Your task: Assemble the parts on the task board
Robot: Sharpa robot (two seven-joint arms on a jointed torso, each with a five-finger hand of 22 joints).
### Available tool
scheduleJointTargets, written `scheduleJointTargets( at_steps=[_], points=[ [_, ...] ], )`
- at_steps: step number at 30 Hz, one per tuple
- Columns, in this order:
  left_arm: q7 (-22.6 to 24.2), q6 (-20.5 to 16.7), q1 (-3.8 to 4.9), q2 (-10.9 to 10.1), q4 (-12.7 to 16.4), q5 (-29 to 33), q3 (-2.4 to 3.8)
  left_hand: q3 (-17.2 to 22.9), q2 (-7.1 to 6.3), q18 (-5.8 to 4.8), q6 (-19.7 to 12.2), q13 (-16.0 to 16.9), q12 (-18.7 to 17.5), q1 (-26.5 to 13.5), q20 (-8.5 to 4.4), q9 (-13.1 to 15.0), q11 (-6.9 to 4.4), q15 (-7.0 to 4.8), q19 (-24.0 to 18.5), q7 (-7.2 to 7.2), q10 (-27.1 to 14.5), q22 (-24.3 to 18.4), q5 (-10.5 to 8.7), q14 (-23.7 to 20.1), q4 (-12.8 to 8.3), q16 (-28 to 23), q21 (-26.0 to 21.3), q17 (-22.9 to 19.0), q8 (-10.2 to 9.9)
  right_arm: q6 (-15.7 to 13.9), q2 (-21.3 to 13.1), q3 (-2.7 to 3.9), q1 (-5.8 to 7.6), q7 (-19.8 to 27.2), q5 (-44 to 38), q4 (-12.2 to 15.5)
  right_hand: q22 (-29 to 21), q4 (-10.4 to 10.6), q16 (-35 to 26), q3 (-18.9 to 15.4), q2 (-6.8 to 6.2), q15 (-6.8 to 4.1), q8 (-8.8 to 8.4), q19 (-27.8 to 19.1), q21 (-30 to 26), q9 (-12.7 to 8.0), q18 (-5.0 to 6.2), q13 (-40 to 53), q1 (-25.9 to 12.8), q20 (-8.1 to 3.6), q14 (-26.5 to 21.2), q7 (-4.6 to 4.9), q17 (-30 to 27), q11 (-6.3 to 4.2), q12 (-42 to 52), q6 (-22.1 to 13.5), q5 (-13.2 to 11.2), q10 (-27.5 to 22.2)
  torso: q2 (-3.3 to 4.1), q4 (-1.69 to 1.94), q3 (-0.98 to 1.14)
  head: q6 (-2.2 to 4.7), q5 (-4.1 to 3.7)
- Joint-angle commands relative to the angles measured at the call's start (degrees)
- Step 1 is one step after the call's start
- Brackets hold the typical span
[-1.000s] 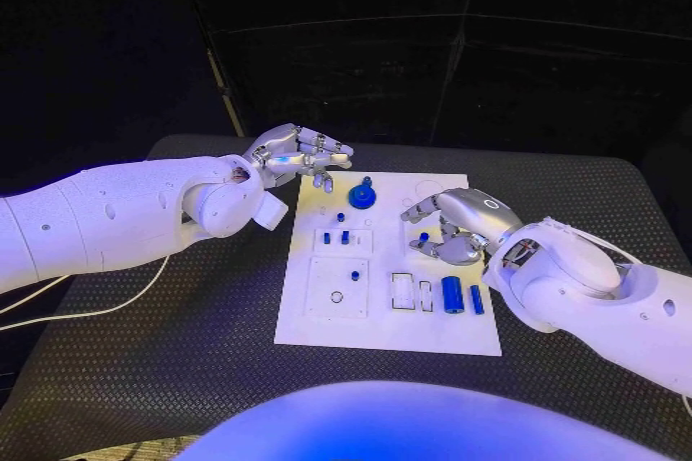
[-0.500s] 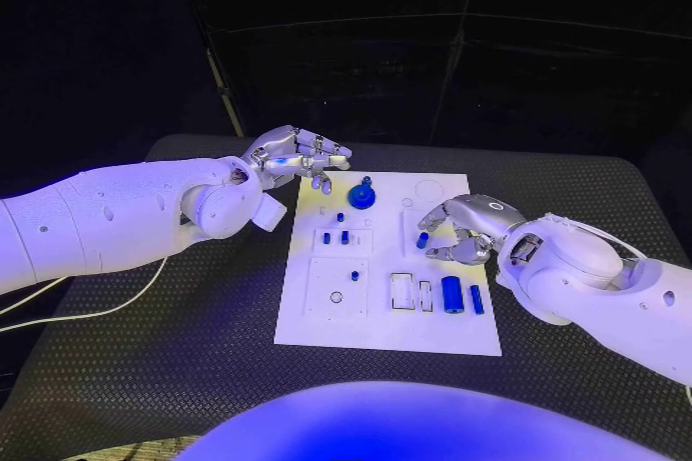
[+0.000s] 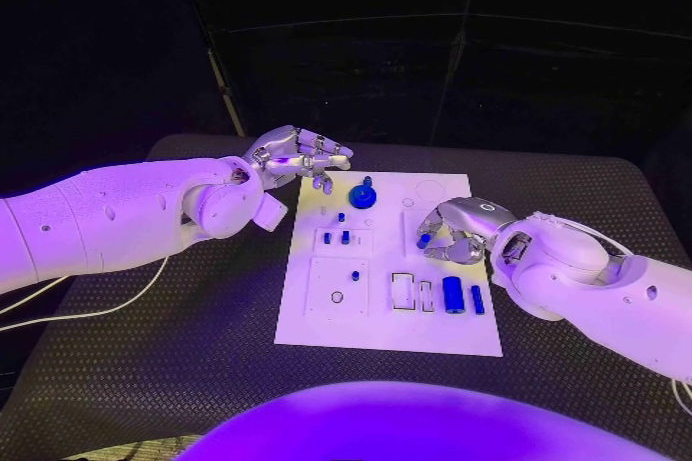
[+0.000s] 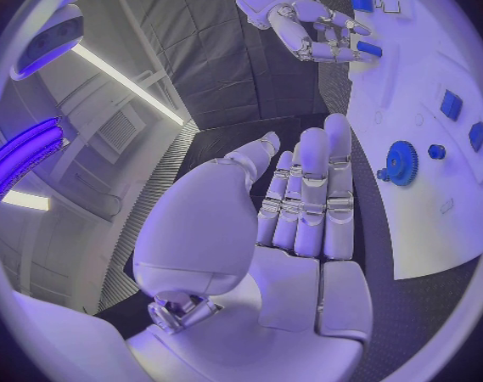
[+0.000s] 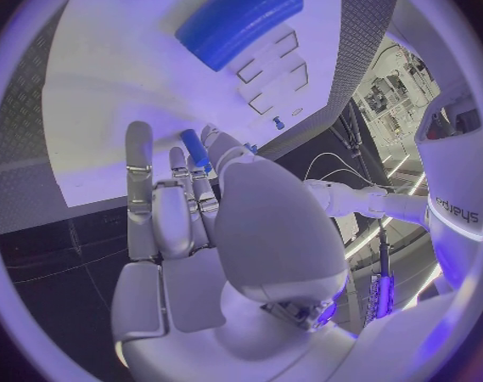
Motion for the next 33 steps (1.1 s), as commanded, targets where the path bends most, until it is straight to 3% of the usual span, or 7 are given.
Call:
scheduleJointTargets(
  at_steps=[1, 13, 19, 25, 28, 33],
  points=[
    [0.4, 0.5, 0.09, 0.0, 0.0, 0.3, 0.04, -0.2, 0.05, 0.77, -0.4, 0.1, 0.3, -0.6, 0.30, 0.1, -0.10, 0.02, -0.2, 0.14, -0.5, -0.1, -0.31, -0.5, -0.1, 0.0, -0.3, -0.1, 0.2, 1.0, 0.2, 0.04, 0.10, 0.5, -0.2, -0.2, 0.0, 0.3, 0.4, 0.9, 0.58, -0.58, 0.25, 0.5, 0.3, 0.0, 0.85, -0.1, -0.2, -0.12, 1.5, -0.03, 0.3, -0.14, 0.4, 0.7, -0.3, 1.4, -0.01, -0.07, 0.04, -0.01, 0.03],
    [0.2, 0.6, 0.09, 0.1, -0.1, 0.3, 0.04, -0.2, 0.05, 0.77, -0.4, 0.1, 0.3, -0.6, 0.30, 0.1, -0.10, 0.02, -0.2, 0.14, -0.5, -0.1, -0.31, -0.5, -0.1, 0.0, -0.3, -0.1, 0.2, -0.6, 0.7, 0.04, 0.10, 0.8, 0.3, -0.7, 0.3, 1.3, 0.8, 2.4, 0.39, -0.79, -0.11, 0.6, 0.8, -0.2, 0.80, -0.2, -0.6, -0.32, 1.6, -0.03, 0.8, -0.44, 0.1, 1.3, -0.5, 3.7, 0.00, -0.06, 0.02, -0.01, -0.08],
    [0.2, 0.6, 0.09, 0.1, -0.1, 0.3, 0.04, -0.2, 0.05, 0.77, -0.4, 0.1, 0.3, -0.6, 0.30, 0.1, -0.10, 0.02, -0.2, 0.14, -0.5, -0.1, -0.31, -0.5, -0.1, 0.0, -0.3, -0.1, 0.2, -1.6, 0.9, 0.04, 0.10, 0.2, 0.4, -0.8, 0.7, 2.1, 1.1, 4.0, 0.93, -1.05, 0.60, 0.8, 1.3, 0.1, 0.72, -0.1, -0.5, -0.54, 1.7, -0.06, 1.3, -0.75, 0.2, 3.6, -0.7, 5.8, -0.01, -0.06, 0.00, -0.01, -0.16],
    [0.1, 0.6, 0.09, 0.1, -0.1, 0.3, 0.04, -0.2, 0.05, 0.77, -0.4, 0.1, 0.3, -0.6, 0.30, 0.1, -0.10, 0.02, -0.2, 0.14, -0.5, -0.1, -0.31, -0.5, -0.1, 0.0, -0.3, -0.1, 0.2, -3.3, 1.1, 0.04, 0.09, -0.9, -0.2, -0.8, 1.3, 2.5, 1.6, 5.7, 1.70, -1.61, 1.55, 1.2, 1.9, 0.3, 0.66, 0.0, -0.2, -0.93, 1.9, -0.88, 2.2, -1.48, 0.1, 6.2, -1.5, 8.3, 0.00, -0.05, -0.01, -0.01, -0.16],
    [0.1, 0.6, 0.09, 0.1, -0.1, 0.3, 0.04, -0.2, 0.05, 0.77, -0.4, 0.1, 0.3, -0.6, 0.30, 0.1, -0.10, 0.02, -0.2, 0.14, -0.5, -0.1, -0.31, -0.5, -0.1, 0.0, -0.3, -0.1, 0.2, -4.0, 1.2, 0.04, 0.09, -1.3, -0.5, -0.8, 1.4, 2.5, 1.7, 7.2, 2.51, -2.01, 1.93, 1.3, 2.1, 0.4, 0.63, 0.1, 0.4, -1.31, 1.9, -1.39, 2.3, -1.95, -0.2, 7.4, -3.7, 9.6, -0.05, -0.01, -0.03, -0.01, -0.05],
    [0.0, 0.7, 0.09, 0.0, 0.0, 0.3, 0.04, -0.2, 0.05, 0.77, -0.4, 0.1, 0.3, -0.6, 0.30, 0.1, -0.10, 0.02, -0.2, 0.14, -0.5, -0.1, -0.31, -0.5, -0.1, 0.0, -0.3, -0.1, 0.2, -4.6, 1.3, 0.04, 0.08, -1.6, -0.8, -0.8, 1.5, 2.5, 1.8, 8.4, 2.87, -2.18, 2.05, 1.4, 2.2, 0.4, 0.57, 0.0, 0.5, -1.54, 2.0, -1.56, 2.6, -2.15, -0.6, 8.0, -4.1, 10.3, -0.06, -0.02, -0.01, -0.01, -0.04]
  ],
)
